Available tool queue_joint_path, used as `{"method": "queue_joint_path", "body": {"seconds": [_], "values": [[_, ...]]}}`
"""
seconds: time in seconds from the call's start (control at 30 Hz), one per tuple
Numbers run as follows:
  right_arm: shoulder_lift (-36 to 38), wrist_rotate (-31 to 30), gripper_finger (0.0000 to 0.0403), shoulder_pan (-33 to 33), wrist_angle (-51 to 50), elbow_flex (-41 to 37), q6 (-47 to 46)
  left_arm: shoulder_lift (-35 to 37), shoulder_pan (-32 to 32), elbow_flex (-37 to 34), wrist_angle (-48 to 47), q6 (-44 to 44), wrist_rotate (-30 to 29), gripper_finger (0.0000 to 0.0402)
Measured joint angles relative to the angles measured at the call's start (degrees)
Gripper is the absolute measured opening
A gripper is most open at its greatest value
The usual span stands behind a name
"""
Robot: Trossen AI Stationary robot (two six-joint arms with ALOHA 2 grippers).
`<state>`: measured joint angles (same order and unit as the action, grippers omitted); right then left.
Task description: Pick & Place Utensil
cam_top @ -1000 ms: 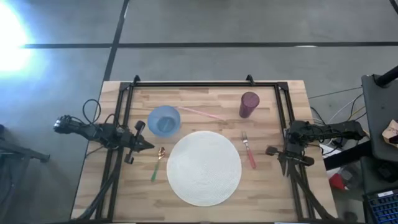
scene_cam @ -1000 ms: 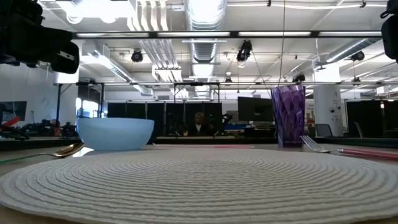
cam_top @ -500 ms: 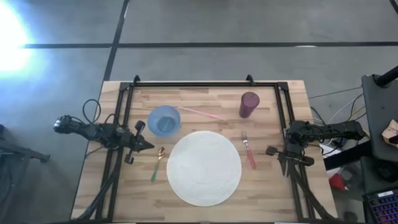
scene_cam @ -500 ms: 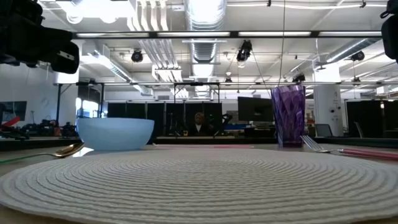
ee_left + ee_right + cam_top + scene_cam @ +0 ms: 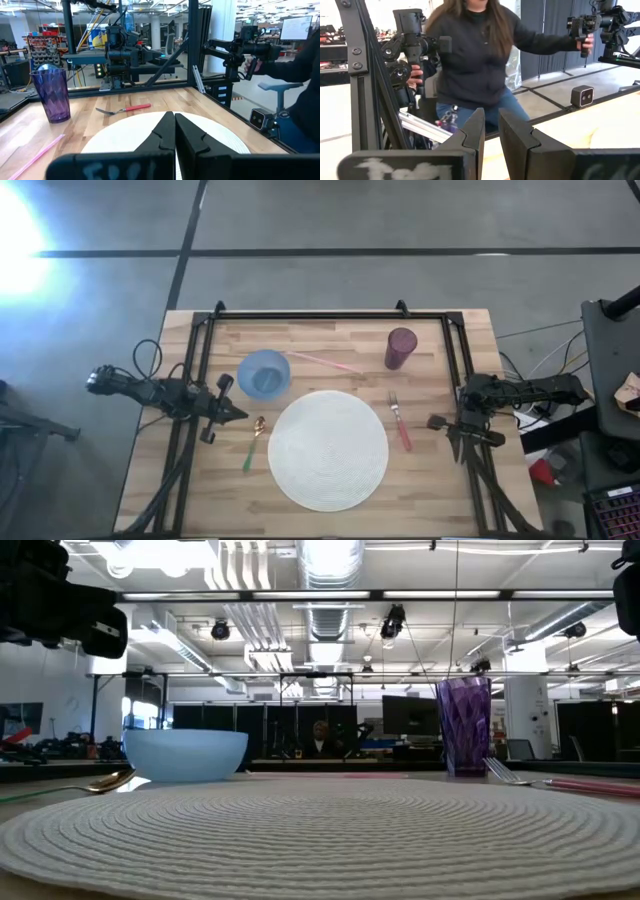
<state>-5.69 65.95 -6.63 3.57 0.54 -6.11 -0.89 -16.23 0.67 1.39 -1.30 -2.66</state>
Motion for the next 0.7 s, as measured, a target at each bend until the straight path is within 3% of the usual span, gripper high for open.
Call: {"method": "queue_joint_path", "body": {"seconds": [0.37, 0.7], "values": [[-0.01, 0.00, 0.0052, 0.00, 0.04, 0.00, 0.52, -0.02, 0.02, 0.00, 0.55, 0.25, -0.04, 0.0000], [-0.02, -0.13, 0.0052, 0.00, 0.13, 0.00, 0.81, 0.00, 0.00, 0.00, 0.67, 7.05, -0.31, 0.0000]]}}
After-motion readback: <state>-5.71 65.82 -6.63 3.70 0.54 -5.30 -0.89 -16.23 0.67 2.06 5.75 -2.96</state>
